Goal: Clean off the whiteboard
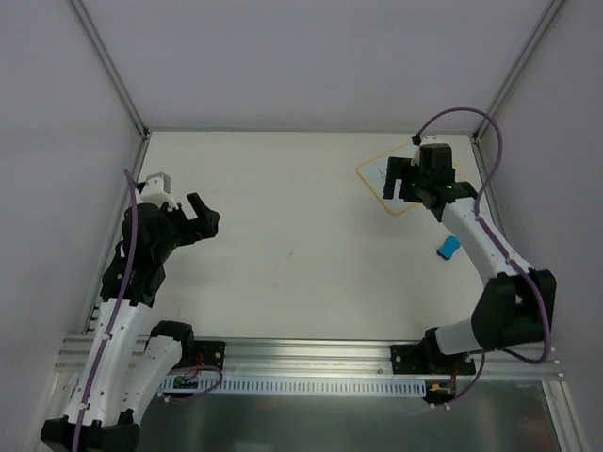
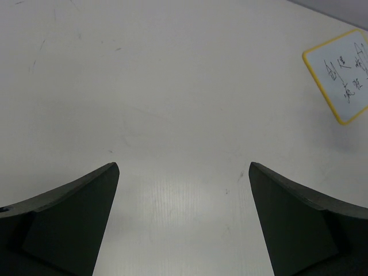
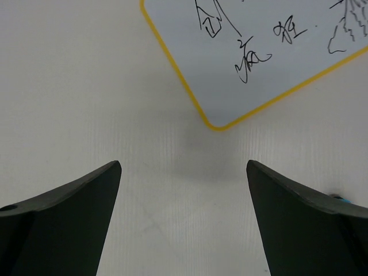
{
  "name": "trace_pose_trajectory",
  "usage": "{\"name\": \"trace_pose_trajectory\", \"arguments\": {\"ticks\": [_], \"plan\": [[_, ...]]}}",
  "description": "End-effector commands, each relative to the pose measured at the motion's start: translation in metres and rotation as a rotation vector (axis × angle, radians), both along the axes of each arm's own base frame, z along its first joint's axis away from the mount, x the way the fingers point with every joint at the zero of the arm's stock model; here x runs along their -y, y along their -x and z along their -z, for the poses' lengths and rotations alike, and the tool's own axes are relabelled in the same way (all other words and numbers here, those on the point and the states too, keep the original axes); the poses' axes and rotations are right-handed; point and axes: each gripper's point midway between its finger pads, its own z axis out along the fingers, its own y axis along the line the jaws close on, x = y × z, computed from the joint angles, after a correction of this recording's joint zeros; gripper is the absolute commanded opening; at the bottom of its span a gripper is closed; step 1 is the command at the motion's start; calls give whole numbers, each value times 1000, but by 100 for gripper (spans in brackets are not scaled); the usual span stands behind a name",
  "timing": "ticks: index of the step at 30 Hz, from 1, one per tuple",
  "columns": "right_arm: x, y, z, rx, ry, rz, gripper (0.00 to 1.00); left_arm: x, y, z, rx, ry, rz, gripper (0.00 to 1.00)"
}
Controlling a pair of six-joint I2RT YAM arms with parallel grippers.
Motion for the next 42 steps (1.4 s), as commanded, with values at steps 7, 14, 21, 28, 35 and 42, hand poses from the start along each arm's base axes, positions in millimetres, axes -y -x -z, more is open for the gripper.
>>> {"name": "trace_pose_trajectory", "arguments": {"ticks": [7, 14, 21, 28, 35, 42], "plan": [[-29, -85, 80, -113, 7, -36, 86, -7, -3, -22, 118, -10, -26, 99], [-34, -106, 119, -180, 20, -37, 79, -6, -2, -21, 117, -11, -18, 99], [-45, -103, 141, -246, -31, -52, 75, -6, -2, -20, 115, -10, -15, 99], [-52, -96, 158, -306, -81, -50, 66, -5, -2, -21, 117, -9, -13, 99], [-62, -79, 167, -341, -82, -58, 49, -6, -1, -21, 120, -8, -17, 99], [-89, -45, 178, -390, -68, -102, 37, -6, 0, -23, 127, -5, -19, 99]]}}
